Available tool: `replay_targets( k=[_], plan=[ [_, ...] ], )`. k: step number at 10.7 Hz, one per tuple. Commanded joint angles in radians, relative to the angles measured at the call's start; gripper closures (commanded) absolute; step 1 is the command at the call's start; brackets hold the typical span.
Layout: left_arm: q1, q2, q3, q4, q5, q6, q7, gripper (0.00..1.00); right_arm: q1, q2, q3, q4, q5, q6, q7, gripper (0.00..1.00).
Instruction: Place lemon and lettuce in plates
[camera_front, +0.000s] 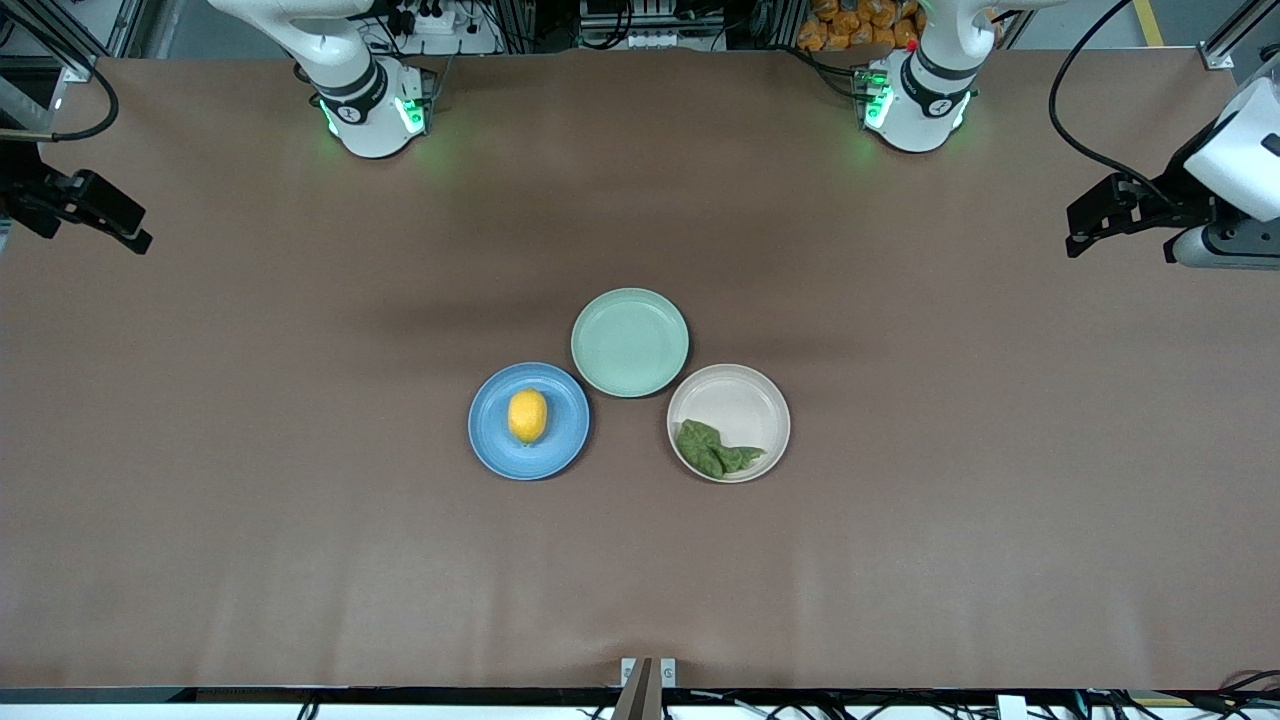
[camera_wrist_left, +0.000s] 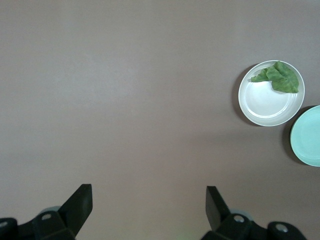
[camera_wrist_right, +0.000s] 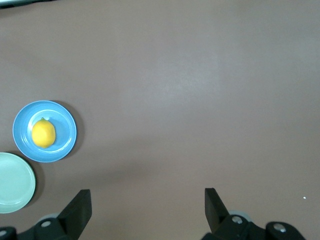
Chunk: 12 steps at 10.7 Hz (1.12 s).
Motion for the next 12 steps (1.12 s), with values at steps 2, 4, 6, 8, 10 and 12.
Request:
replay_targets(
  k=[2, 4, 6, 8, 10, 12],
  plan=[
    [0.008, 0.001, 0.000, 0.013, -0.018, -0.001, 0.021, 0.00, -0.002, 0.010, -0.004, 0.002, 0.012, 0.005, -0.007, 0.00],
    [0.008, 0.003, 0.002, 0.013, -0.019, -0.001, 0.022, 0.00, 0.001, 0.025, -0.008, 0.002, 0.017, -0.018, -0.015, 0.00],
    [0.008, 0.001, 0.002, 0.013, -0.019, -0.001, 0.022, 0.00, 0.009, 0.025, -0.007, 0.002, 0.017, -0.028, -0.013, 0.00],
    [0.008, 0.003, 0.002, 0.013, -0.021, -0.001, 0.024, 0.00, 0.009, 0.025, -0.008, 0.005, 0.015, -0.029, -0.016, 0.00],
    [0.009, 0.003, 0.002, 0.013, -0.021, -0.001, 0.024, 0.00, 0.014, 0.030, -0.008, 0.008, 0.015, -0.018, -0.015, 0.00],
    [0.008, 0.003, 0.000, 0.013, -0.021, -0.001, 0.015, 0.00, 0.012, 0.036, -0.007, 0.017, 0.015, -0.018, -0.015, 0.00]
  ],
)
